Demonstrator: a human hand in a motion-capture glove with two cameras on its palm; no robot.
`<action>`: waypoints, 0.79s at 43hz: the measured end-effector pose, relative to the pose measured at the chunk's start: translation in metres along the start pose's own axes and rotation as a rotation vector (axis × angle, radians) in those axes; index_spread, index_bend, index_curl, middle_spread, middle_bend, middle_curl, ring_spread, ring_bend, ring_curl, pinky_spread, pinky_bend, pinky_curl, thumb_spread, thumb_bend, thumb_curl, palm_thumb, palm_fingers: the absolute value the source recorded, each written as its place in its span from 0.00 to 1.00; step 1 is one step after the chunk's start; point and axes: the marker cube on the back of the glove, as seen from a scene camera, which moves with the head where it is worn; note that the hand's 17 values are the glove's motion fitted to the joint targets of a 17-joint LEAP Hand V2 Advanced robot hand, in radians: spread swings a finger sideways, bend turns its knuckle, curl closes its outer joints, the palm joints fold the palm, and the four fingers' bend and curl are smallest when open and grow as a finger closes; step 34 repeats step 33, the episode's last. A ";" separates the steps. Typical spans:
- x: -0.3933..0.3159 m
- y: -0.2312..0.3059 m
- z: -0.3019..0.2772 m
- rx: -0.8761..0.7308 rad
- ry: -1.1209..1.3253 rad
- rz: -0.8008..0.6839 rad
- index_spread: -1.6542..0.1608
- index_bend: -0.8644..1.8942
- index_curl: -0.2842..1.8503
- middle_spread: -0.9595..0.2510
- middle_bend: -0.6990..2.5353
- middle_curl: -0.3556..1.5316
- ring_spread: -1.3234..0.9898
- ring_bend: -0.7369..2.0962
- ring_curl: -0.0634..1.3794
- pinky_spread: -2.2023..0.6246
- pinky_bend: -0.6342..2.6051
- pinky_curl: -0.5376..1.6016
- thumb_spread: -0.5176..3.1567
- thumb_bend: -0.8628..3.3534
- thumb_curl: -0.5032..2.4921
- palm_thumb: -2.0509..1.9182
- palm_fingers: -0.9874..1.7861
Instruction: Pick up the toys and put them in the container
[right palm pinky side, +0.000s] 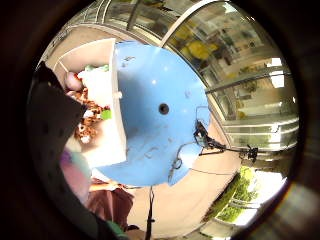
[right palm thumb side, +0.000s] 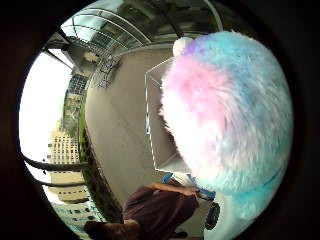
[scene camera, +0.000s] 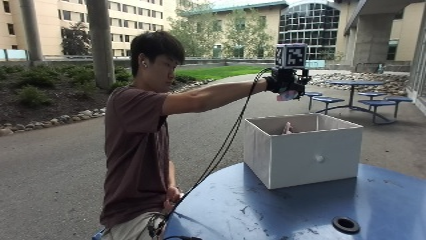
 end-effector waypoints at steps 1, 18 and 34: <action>-0.009 -0.006 0.005 -0.006 0.000 -0.005 0.79 0.76 0.56 0.54 0.64 0.75 0.36 0.77 0.62 0.63 0.52 0.50 0.23 0.26 0.54 0.71 0.61; -0.098 -0.046 0.051 -0.256 0.106 -0.013 0.82 0.37 0.45 0.66 0.35 0.61 0.46 0.59 0.52 0.72 0.63 0.52 0.37 0.20 0.48 0.61 0.11; -0.076 -0.034 0.055 -0.151 0.034 -0.009 0.85 0.33 0.31 0.80 0.26 0.49 0.53 0.45 0.39 0.78 0.53 0.46 0.47 0.20 0.38 0.56 0.25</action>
